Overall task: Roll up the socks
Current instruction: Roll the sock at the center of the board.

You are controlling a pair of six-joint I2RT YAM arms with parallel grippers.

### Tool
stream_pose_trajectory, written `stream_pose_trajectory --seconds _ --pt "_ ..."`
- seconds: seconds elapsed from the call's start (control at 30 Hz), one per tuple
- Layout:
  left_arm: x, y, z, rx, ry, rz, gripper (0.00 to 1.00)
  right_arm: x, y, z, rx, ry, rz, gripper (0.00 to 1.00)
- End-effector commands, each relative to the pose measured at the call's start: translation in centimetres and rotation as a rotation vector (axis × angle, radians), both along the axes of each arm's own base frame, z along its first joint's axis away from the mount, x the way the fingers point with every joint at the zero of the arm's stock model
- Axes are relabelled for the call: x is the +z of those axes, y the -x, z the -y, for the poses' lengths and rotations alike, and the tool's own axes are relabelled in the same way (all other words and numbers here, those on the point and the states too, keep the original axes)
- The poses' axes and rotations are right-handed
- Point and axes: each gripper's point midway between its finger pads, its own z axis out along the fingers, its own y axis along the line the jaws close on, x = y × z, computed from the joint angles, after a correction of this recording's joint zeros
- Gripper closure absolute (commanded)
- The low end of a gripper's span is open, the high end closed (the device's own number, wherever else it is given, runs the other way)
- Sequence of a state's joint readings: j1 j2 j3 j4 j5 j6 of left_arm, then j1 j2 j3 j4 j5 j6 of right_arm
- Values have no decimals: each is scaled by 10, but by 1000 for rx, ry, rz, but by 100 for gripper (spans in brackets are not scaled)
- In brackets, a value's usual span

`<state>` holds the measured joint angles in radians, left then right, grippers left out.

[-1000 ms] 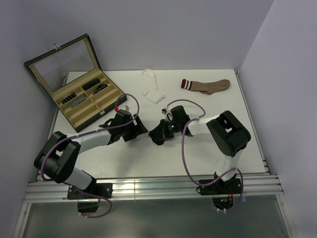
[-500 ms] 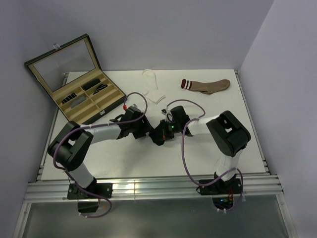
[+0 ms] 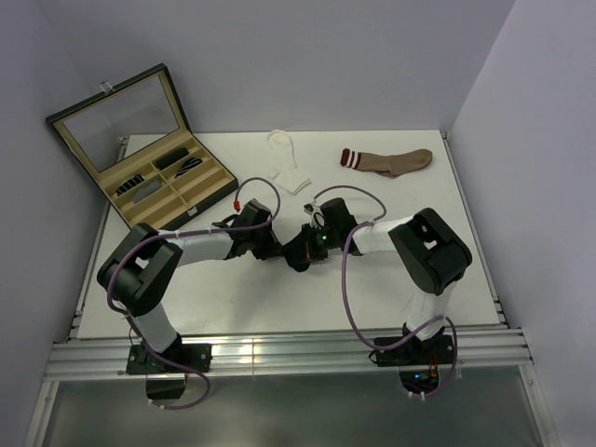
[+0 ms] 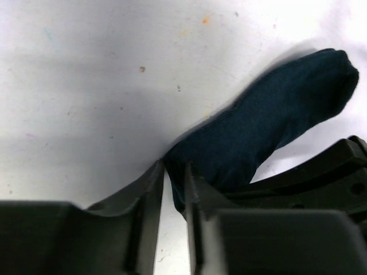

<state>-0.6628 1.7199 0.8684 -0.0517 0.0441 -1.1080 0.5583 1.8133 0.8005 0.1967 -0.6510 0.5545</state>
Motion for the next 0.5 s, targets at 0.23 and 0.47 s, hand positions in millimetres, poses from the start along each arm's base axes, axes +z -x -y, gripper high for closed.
stream_pose_trajectory --seconds 0.23,0.47 --pt "-20 10 -20 35 -112 -47 100 21 -11 -8 42 99 186 100" --pt "-10 8 -27 56 -131 -24 100 28 -10 -11 61 216 345 80"
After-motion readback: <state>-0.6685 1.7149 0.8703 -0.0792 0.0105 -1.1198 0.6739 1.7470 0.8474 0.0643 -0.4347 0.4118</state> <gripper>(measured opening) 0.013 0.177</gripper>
